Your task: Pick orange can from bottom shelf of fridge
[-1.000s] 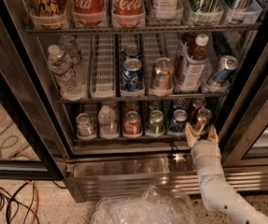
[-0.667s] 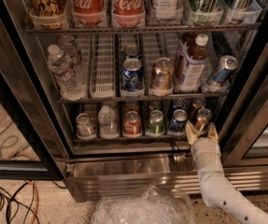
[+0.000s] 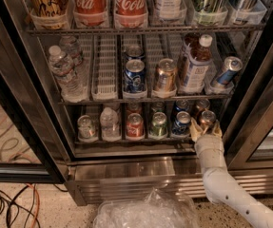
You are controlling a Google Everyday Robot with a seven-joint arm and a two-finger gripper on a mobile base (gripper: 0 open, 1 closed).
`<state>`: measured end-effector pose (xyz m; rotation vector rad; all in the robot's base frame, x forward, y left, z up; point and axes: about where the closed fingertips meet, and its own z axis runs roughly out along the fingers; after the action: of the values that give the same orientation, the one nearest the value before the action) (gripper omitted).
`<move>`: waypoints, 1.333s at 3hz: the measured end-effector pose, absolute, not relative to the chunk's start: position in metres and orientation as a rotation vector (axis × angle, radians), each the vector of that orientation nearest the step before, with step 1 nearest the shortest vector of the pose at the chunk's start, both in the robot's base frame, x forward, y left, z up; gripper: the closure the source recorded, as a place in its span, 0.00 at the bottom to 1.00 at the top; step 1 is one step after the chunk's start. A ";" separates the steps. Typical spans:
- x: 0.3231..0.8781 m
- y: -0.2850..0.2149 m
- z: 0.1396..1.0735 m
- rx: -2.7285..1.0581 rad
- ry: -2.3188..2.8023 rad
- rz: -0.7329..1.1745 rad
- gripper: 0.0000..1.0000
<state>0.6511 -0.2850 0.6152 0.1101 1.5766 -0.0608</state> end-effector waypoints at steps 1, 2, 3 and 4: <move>0.662 -0.287 0.617 0.116 1.586 -0.063 0.35; 0.673 -0.287 0.616 0.111 1.602 -0.064 0.36; 0.679 -0.286 0.612 0.116 1.619 -0.060 0.46; 0.679 -0.286 0.612 0.117 1.619 -0.060 0.65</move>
Offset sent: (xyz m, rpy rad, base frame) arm 0.0344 -0.0017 -0.0011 -0.0035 0.0470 0.0004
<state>0.6792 -0.2858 0.6123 0.1165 1.6193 -0.0603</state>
